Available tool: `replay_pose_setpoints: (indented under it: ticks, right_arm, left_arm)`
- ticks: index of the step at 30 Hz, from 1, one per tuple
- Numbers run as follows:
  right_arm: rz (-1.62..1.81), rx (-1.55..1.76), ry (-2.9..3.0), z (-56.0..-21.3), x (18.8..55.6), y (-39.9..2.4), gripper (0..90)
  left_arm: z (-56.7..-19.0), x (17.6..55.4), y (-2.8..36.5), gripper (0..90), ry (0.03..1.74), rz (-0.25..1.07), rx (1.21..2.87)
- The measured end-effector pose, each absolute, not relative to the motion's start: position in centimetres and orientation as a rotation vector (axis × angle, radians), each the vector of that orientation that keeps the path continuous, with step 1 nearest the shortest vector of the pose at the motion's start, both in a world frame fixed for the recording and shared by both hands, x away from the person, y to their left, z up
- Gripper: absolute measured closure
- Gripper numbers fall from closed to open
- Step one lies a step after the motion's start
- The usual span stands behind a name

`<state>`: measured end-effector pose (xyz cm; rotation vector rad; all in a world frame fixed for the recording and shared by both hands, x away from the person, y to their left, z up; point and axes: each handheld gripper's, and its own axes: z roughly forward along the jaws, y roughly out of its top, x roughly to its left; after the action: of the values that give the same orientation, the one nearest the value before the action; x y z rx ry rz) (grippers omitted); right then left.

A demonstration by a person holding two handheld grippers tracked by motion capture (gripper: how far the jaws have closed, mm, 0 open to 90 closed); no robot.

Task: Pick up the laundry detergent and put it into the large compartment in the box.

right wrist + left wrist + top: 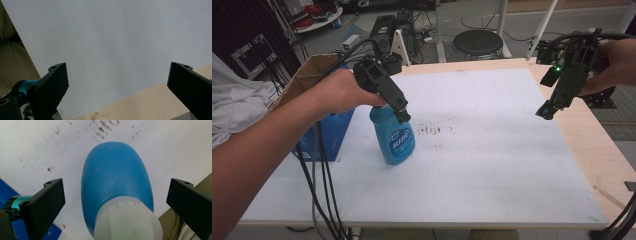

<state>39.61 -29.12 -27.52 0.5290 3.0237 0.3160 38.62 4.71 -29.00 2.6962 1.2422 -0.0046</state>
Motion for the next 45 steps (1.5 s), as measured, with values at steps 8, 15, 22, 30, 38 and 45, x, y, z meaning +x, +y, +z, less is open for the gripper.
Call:
replay_pose_setpoints:
  ticks: [8, 15, 22, 30, 38, 45]
  right_arm:
    - [0.317, 0.529, 3.024, -27.56, 39.70, -29.16, 2.6]
    - [0.325, 0.525, 3.024, -27.63, 39.79, -29.08, 2.6]
    - [0.324, 0.530, 3.022, -27.61, 39.79, -29.21, 2.6]
    - [0.328, 0.527, 3.022, -27.65, 39.80, -29.09, 2.6]
    - [0.322, 0.528, 3.023, -27.62, 39.80, -29.04, 2.6]
    - [0.328, 0.527, 3.022, -27.63, 39.80, -29.07, 2.6]
  left_arm:
    - [-29.48, 38.61, 4.59, 5.0, 1.254, -0.002, 2.705]
    - [-29.79, 38.66, 4.64, 11.0, 1.253, -0.002, 2.703]
    - [-29.74, 38.68, 4.63, 14.9, 1.257, 0.004, 2.694]
    - [-29.87, 38.60, 4.51, 19.5, 1.248, 0.009, 2.701]
    - [-29.79, 38.59, 4.69, 25.4, 1.245, 0.010, 2.713]
    - [-29.79, 38.54, 4.61, 30.2, 1.253, 0.025, 2.701]
